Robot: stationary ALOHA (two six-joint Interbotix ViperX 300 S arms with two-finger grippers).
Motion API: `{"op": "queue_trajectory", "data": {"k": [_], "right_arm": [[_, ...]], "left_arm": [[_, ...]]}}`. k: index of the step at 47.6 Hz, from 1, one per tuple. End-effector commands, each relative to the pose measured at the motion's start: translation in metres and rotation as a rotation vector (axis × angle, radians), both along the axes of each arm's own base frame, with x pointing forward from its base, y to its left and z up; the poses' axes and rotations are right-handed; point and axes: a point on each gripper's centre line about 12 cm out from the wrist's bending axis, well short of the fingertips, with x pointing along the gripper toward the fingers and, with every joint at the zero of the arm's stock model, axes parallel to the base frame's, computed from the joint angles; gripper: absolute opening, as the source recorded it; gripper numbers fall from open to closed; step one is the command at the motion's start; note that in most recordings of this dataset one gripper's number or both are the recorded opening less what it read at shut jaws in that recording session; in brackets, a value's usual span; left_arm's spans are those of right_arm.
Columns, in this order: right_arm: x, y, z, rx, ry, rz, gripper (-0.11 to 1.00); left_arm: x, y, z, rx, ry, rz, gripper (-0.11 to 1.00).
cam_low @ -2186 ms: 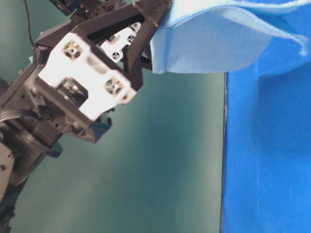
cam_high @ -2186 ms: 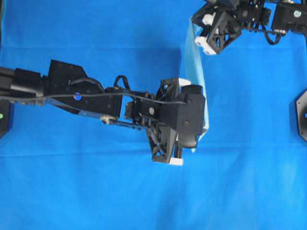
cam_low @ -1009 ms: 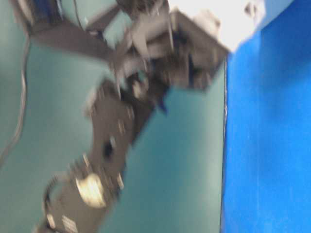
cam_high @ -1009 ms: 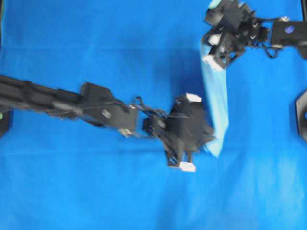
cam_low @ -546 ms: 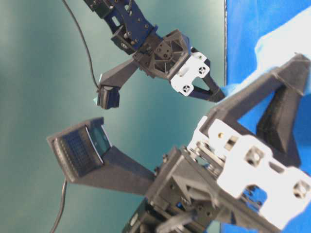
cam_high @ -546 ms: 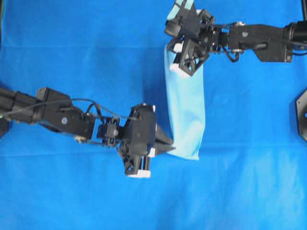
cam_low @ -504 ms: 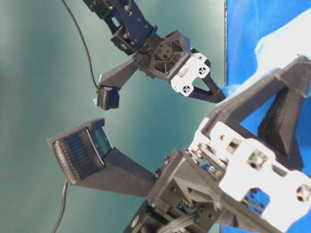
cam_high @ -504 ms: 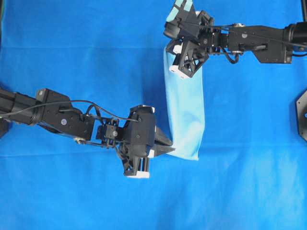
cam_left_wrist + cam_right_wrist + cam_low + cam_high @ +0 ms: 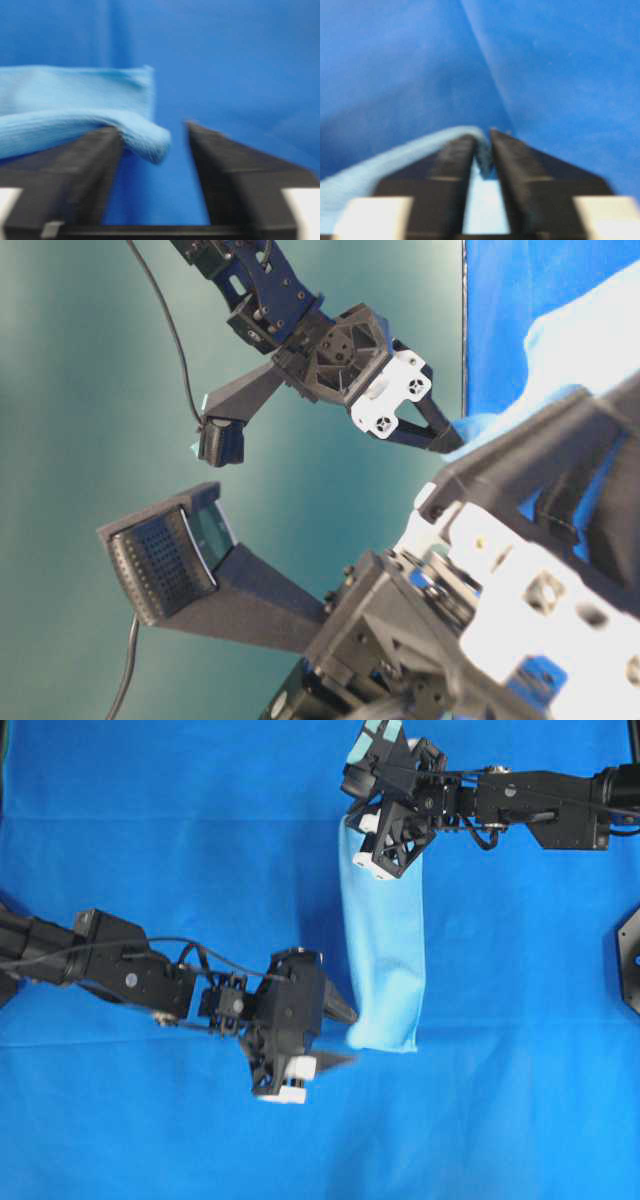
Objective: Fold the light blue towel.
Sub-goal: 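Lower the strip onto the table and open both grippers, then retract both grippers to the sides of the table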
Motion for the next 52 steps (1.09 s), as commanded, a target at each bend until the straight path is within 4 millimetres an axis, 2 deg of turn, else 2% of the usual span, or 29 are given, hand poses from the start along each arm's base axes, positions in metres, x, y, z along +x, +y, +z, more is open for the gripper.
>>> {"op": "queue_trajectory", "data": {"k": [1, 4, 6, 12, 25, 32, 38, 52], "right_arm": [[0.005, -0.004, 0.014, -0.038, -0.034, 0.02, 0.44], [0.005, -0.004, 0.016, -0.049, -0.033, 0.029, 0.6], [0.005, -0.004, 0.018, -0.053, -0.036, 0.031, 0.65], [0.001, -0.002, 0.033, -0.067, -0.062, 0.029, 0.59], [-0.025, 0.017, 0.077, -0.107, -0.106, 0.033, 0.59], [-0.051, 0.034, 0.094, -0.111, -0.127, 0.034, 0.59], [-0.082, 0.055, 0.099, -0.091, -0.168, 0.045, 0.59], [-0.142, 0.095, 0.107, -0.034, -0.337, 0.092, 0.59]], "left_arm": [[0.004, -0.004, 0.02, 0.001, -0.058, -0.014, 0.61], [0.004, -0.001, 0.026, 0.002, -0.063, -0.008, 0.74], [0.003, 0.002, 0.031, 0.004, -0.062, -0.005, 0.76], [-0.005, 0.008, 0.051, 0.008, -0.039, 0.003, 0.71], [-0.04, 0.015, 0.094, 0.026, 0.079, -0.002, 0.67], [-0.068, 0.021, 0.111, 0.024, 0.097, 0.0, 0.66], [-0.095, 0.027, 0.123, 0.012, 0.04, 0.003, 0.66], [-0.151, 0.048, 0.139, -0.023, -0.234, 0.043, 0.66]]}}
